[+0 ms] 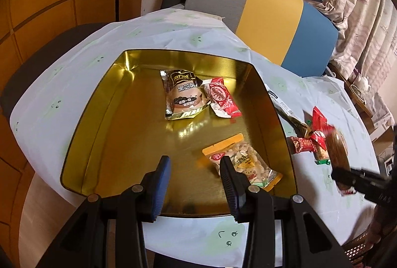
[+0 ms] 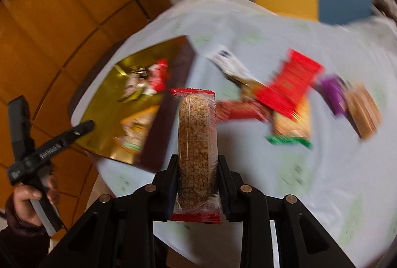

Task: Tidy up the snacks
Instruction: 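Carry the grain bar into the gold tray and open the right gripper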

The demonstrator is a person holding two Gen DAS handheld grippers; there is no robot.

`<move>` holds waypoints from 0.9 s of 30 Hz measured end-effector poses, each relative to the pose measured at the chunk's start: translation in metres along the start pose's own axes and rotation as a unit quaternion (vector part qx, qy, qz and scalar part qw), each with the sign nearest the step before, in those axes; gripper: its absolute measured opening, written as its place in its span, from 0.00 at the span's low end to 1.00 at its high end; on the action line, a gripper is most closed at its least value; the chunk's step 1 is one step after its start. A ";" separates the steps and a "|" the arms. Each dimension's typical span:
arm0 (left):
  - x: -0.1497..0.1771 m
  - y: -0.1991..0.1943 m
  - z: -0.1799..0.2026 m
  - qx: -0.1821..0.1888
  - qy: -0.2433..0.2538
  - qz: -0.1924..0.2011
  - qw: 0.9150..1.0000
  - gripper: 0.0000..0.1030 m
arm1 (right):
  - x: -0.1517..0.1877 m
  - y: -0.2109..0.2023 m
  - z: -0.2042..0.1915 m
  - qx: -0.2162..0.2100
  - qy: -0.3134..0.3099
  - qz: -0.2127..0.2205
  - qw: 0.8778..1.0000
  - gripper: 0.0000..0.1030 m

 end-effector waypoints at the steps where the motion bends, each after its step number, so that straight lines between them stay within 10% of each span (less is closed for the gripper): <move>1: 0.000 -0.001 -0.001 -0.002 0.001 0.000 1.000 0.40 | -0.005 0.003 -0.010 -0.005 -0.010 0.001 1.000 0.28; 27: 0.000 -0.013 -0.011 -0.036 0.010 0.017 0.999 0.40 | -0.033 0.056 -0.082 -0.006 -0.090 -0.015 0.996 0.28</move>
Point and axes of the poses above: each gripper's, at about its wrist camera, not at the fingertips, and y roughly the way its jaws point, z to its right, x to its underside, the point moved 4 cm from there along y, roughly the way its jaws point, and after that the axes turned 9 degrees about y, right-handed, at the moved point
